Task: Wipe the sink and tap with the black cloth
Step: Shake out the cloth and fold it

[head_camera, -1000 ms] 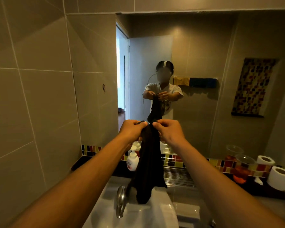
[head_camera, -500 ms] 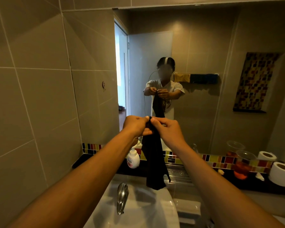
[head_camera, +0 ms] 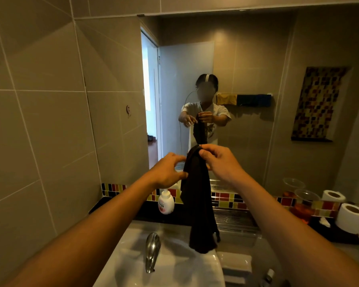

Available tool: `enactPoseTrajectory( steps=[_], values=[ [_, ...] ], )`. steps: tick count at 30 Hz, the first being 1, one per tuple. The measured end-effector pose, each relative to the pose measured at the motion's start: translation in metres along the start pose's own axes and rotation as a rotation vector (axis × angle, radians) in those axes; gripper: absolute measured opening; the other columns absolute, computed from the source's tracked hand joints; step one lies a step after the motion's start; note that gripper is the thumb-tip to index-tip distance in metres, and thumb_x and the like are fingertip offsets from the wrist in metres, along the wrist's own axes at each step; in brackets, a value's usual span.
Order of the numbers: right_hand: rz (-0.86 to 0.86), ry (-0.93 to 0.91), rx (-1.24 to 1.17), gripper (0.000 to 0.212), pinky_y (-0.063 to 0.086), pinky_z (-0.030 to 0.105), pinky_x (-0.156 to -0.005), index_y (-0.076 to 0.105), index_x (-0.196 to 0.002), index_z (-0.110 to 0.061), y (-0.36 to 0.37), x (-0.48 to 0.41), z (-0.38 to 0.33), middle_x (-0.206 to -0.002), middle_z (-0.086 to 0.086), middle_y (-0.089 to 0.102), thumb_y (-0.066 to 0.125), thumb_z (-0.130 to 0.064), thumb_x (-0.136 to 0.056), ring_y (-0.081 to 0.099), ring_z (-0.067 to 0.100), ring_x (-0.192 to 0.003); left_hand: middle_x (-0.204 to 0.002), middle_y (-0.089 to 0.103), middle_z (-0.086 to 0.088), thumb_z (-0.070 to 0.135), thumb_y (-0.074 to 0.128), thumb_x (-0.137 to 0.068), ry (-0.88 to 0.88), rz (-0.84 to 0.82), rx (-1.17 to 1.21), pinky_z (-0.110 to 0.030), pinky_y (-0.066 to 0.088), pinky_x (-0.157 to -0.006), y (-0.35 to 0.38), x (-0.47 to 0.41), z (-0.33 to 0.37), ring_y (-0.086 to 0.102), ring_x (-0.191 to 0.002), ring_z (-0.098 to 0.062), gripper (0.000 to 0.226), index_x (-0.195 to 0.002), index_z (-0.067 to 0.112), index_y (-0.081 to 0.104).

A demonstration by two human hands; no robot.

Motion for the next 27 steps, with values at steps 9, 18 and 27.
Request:
enactPoseTrajectory(
  steps=[9, 18, 27],
  values=[
    [0.070, 0.111, 0.146, 0.020, 0.041, 0.025, -0.067, 0.058, -0.096, -0.023, -0.026, 0.009, 0.043, -0.092, 0.003, 0.058, 0.038, -0.022, -0.101, 0.055, 0.016, -0.087, -0.107, 0.066, -0.006, 0.018, 0.053, -0.094, 0.147, 0.102, -0.094, -0.019, 0.049, -0.076, -0.011, 0.009, 0.006, 0.060, -0.091, -0.013, 0.021, -0.113, 0.014, 0.062],
    [0.186, 0.125, 0.103, 0.030, 0.047, 0.029, -0.076, 0.061, -0.106, -0.015, -0.027, 0.024, 0.049, -0.102, 0.005, 0.063, 0.042, -0.038, -0.098, 0.059, 0.018, -0.095, -0.107, 0.060, -0.007, 0.020, 0.038, -0.101, 0.168, 0.156, -0.058, -0.020, 0.045, -0.074, -0.018, 0.009, 0.021, 0.056, -0.092, -0.016, 0.026, -0.119, 0.014, 0.055],
    [0.023, 0.214, -0.023, 0.029, 0.053, 0.046, -0.088, 0.061, -0.088, -0.016, -0.018, 0.044, 0.078, -0.092, 0.008, 0.065, 0.044, -0.038, -0.097, 0.064, 0.022, -0.092, -0.109, 0.062, -0.004, 0.019, 0.058, -0.091, 0.120, -0.101, 0.021, -0.033, 0.047, -0.095, -0.017, 0.008, 0.010, 0.057, -0.105, -0.018, 0.024, -0.114, 0.012, 0.062]
  ],
)
Point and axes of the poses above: each hand's wrist, its own x-axis away from the middle knuckle, its own y-axis out of the palm, z = x × y, the point moved 6 cm from there along -x, towards the middle knuckle
